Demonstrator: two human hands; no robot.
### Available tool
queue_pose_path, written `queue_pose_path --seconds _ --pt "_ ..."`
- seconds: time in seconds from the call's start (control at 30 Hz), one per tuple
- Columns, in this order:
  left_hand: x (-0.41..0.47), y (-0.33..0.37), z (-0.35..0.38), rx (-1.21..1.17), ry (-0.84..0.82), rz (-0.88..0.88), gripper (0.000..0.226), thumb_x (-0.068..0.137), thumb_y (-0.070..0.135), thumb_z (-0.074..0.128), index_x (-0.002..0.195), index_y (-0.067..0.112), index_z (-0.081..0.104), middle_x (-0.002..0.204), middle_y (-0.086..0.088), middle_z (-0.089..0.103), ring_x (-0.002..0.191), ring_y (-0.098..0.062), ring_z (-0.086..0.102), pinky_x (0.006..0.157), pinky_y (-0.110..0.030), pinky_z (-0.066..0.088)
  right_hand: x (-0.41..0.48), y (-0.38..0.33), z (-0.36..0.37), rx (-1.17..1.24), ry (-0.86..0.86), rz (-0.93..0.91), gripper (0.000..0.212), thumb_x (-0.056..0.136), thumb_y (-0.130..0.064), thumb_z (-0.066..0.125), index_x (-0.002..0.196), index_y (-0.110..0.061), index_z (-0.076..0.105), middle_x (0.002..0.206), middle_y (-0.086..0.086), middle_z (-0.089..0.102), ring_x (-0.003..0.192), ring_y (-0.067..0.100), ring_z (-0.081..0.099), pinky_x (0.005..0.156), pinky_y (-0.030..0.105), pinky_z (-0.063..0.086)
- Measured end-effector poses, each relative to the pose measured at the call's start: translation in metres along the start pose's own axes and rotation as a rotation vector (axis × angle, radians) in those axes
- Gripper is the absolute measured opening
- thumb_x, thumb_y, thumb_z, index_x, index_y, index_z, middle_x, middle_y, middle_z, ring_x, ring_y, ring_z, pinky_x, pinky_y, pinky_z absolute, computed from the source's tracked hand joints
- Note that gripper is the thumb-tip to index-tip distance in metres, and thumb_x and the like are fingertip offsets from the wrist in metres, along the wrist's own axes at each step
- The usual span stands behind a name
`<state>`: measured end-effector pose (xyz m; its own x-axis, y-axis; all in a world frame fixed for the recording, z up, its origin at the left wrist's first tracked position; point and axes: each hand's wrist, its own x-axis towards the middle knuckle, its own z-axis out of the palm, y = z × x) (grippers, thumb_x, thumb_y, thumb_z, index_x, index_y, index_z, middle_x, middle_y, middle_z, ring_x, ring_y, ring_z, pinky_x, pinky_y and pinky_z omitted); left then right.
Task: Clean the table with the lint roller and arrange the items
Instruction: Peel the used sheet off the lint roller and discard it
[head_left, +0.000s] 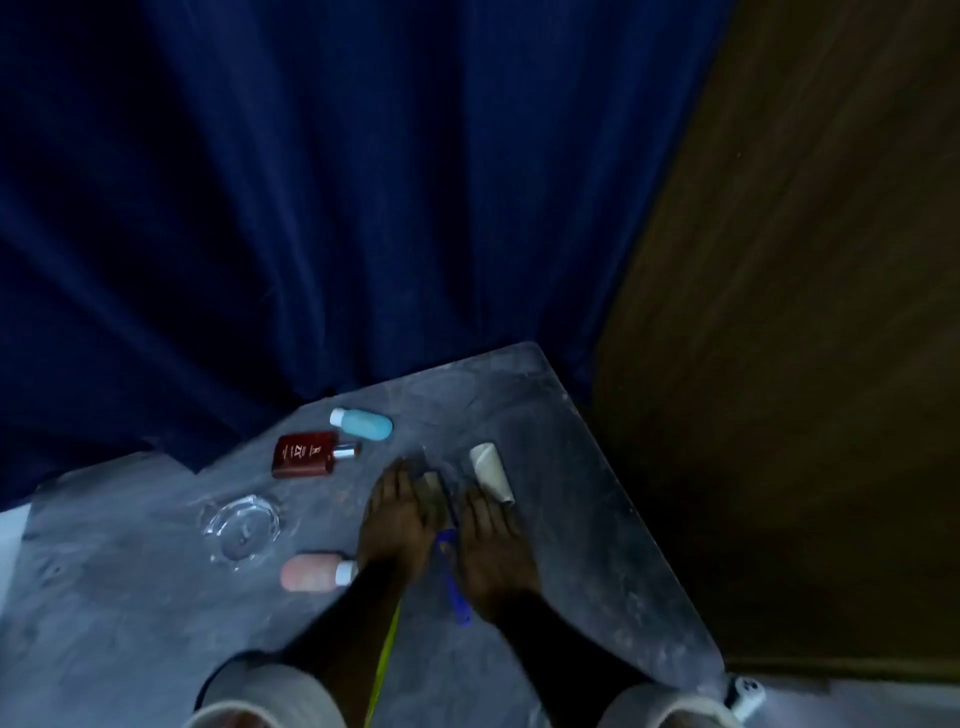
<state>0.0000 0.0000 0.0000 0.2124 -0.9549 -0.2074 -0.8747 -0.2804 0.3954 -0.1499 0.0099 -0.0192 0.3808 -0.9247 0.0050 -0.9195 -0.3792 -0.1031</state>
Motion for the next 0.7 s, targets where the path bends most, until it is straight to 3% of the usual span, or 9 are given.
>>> queue_pose_path --seconds 0.07,0.2,0.33,0.4,0.5,0.53,0.6,0.7 --pt "0.006 -0.004 0.002 -0.05 -0.006 -0.027 0.077 0.104 0.045 0.029 0.165 -0.003 0.029 0.169 -0.024 0.037 0.157 -0.039 0.037 0.131 -0.043 0.029 -0.003 -0.004 0.001 0.04 -0.04 -0.02 0.053 0.094 -0.046 0.051 0.125 -0.007 0.068 0.122 0.01 0.07 0.111 0.028 0.068 0.099 0.038 0.052" --pt "0.012 -0.011 0.013 -0.029 -0.07 -0.014 0.053 0.109 0.028 0.05 0.155 0.001 0.045 0.155 -0.021 0.053 0.147 -0.038 0.045 0.122 -0.042 0.037 -0.011 -0.014 0.007 0.038 -0.123 -0.042 0.038 0.092 -0.045 0.054 0.11 -0.015 0.07 0.103 0.007 0.069 0.095 0.029 0.067 0.083 0.039 0.055" --pt "0.015 -0.005 0.017 -0.159 -0.058 -0.1 0.044 0.106 0.023 0.056 0.146 0.006 0.054 0.145 -0.022 0.06 0.138 -0.04 0.056 0.112 -0.048 0.047 -0.011 -0.019 0.003 0.042 -0.24 0.027 0.04 0.07 -0.051 0.078 0.09 -0.015 0.078 0.088 0.004 0.075 0.08 0.023 0.073 0.069 0.034 0.06" --pt "0.016 -0.002 0.018 -0.247 -0.056 -0.154 0.044 0.103 0.023 0.062 0.144 0.008 0.055 0.142 -0.022 0.063 0.133 -0.042 0.06 0.109 -0.047 0.049 -0.01 -0.023 0.004 0.034 -0.232 0.063 0.039 0.068 -0.05 0.078 0.088 -0.016 0.078 0.087 0.003 0.074 0.08 0.024 0.072 0.07 0.034 0.058" --pt "0.018 -0.003 0.02 -0.401 -0.049 -0.233 0.05 0.097 0.021 0.074 0.141 0.006 0.056 0.138 -0.023 0.067 0.13 -0.041 0.064 0.106 -0.042 0.05 -0.005 -0.029 0.013 0.083 -0.258 0.109 0.043 0.091 -0.038 0.051 0.125 -0.015 0.064 0.125 0.01 0.065 0.116 0.032 0.061 0.099 0.042 0.047" --pt "0.018 -0.004 0.02 -0.441 -0.063 -0.265 0.053 0.095 0.021 0.077 0.141 0.007 0.055 0.137 -0.022 0.068 0.13 -0.04 0.065 0.106 -0.041 0.05 -0.003 -0.03 0.014 0.098 -0.263 0.136 0.045 0.094 -0.035 0.047 0.131 -0.014 0.059 0.131 0.01 0.062 0.121 0.032 0.058 0.102 0.042 0.044" --pt "0.017 -0.004 0.022 -0.514 -0.065 -0.333 0.057 0.093 0.021 0.081 0.139 0.007 0.051 0.135 -0.021 0.069 0.128 -0.039 0.066 0.104 -0.039 0.051 -0.003 -0.029 0.014 0.093 -0.239 0.176 0.044 0.09 -0.037 0.057 0.126 -0.012 0.065 0.122 0.009 0.068 0.112 0.03 0.065 0.096 0.039 0.05" --pt "0.011 -0.002 0.022 -0.622 -0.007 -0.406 0.067 0.091 0.022 0.085 0.145 0.01 0.047 0.135 -0.02 0.071 0.127 -0.04 0.067 0.103 -0.038 0.051 -0.005 -0.028 0.001 0.126 -0.187 0.199 0.043 0.068 -0.042 0.08 0.098 -0.012 0.076 0.092 0.006 0.076 0.085 0.025 0.074 0.078 0.034 0.059"
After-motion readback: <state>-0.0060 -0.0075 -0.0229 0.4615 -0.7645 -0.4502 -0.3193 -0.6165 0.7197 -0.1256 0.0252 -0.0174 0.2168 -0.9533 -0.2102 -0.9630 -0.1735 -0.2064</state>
